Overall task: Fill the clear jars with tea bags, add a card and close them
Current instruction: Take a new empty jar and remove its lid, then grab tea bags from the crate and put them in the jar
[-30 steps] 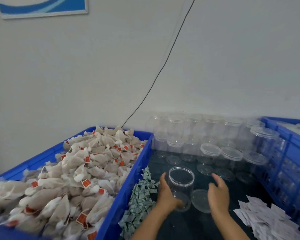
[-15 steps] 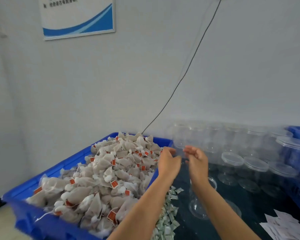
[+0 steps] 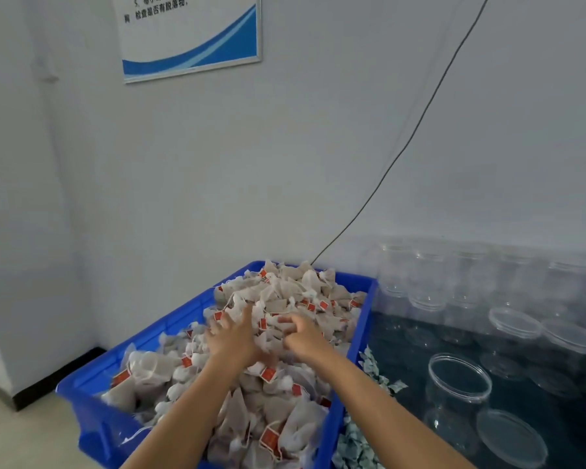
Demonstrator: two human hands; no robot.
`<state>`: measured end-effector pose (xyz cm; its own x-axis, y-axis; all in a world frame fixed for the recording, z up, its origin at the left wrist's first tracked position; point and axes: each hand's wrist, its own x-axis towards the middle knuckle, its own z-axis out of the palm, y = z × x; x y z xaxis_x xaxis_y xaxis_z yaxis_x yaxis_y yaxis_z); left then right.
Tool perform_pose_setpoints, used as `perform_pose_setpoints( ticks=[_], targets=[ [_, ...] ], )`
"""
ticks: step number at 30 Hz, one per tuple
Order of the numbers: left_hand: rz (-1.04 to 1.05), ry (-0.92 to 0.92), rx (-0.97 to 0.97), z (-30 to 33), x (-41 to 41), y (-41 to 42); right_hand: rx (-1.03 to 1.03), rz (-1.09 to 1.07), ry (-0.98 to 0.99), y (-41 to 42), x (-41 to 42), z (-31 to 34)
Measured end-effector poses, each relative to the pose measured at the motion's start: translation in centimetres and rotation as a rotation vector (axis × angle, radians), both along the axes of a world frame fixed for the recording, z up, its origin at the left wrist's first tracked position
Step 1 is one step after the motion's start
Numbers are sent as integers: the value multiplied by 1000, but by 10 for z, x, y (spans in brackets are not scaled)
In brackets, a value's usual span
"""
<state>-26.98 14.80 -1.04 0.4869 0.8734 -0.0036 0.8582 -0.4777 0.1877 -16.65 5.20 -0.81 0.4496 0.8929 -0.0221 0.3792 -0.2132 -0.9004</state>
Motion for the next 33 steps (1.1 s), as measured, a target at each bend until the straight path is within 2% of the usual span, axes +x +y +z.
perform_pose_setpoints(
  ticks=[4,7,9,12,15,17,20,22,25,33],
  targets=[
    [-68,54,50,-15,2,13,-58,87,-121,16,-6,-16],
    [-132,-17,134,-20,4,17,-82,94,-207,24,-6,-24],
    [-170,-142,132,-21,2,20,-62,50,-218,25,-5,-30],
    [-205,-332,29,-20,-2,27,-30,-61,-139,20,3,-39],
    [-140,-611,-79,-12,-5,30,-19,-120,-153,21,13,-45],
    [-67,-796,-108,-1,-5,31,-3,-158,-233,23,13,-47],
    [-55,-1046,-227,17,-1,30,104,-239,-249,23,11,-42],
    [-77,-1208,-365,28,1,25,256,-315,-51,21,12,-34],
    [-96,-1306,-582,37,7,15,443,-369,436,8,16,-16],
    [-202,-1516,-940,38,53,-33,493,-222,1050,-52,41,35]
  ],
)
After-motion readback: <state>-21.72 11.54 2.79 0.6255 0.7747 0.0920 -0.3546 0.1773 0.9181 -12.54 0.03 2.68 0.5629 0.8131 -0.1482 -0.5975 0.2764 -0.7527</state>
